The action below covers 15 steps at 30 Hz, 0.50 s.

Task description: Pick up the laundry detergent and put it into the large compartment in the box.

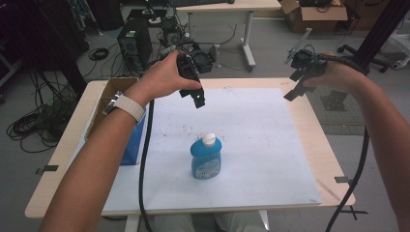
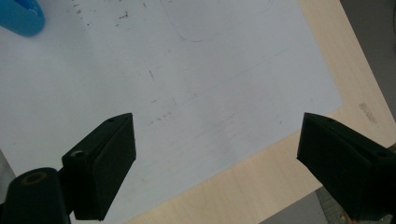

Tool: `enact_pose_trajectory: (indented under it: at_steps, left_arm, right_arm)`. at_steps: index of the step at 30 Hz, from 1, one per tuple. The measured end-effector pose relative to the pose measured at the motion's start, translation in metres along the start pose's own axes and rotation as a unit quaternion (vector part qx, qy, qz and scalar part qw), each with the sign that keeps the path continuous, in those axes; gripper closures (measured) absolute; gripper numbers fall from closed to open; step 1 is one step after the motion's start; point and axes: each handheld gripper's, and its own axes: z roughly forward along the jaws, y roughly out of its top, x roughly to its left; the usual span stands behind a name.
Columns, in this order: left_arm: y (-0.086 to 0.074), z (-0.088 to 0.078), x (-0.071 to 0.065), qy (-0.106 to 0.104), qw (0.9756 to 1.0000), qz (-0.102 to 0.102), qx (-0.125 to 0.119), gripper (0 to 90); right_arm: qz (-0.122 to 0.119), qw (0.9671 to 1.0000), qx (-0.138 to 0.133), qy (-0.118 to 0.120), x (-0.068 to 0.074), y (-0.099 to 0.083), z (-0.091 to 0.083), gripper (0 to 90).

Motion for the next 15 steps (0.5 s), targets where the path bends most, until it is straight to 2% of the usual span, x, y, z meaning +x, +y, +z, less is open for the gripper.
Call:
enact_pose_trajectory:
  at_steps: [4, 8, 15]
  left_arm:
    - [-0.001, -0.002, -0.002, -0.001, 1.0, 0.001, -0.005, 6.8]
    - [-0.001, -0.005, -0.009, 0.002, 0.9999, 0.002, -0.01, 6.2]
    - [-0.003, -0.016, -0.02, -0.002, 0.9998, 0.0, -0.018, 4.9]
  right_arm:
    - [0.001, 1.0, -0.008, -0.004, 0.001, -0.001, -0.004, 9.7]
    - [0.007, 1.0, 0.0, -0.007, 0.002, -0.003, -0.004, 8.2]
    - [0.012, 0.9999, -0.007, -0.006, 0.004, -0.005, -0.004, 7.3]
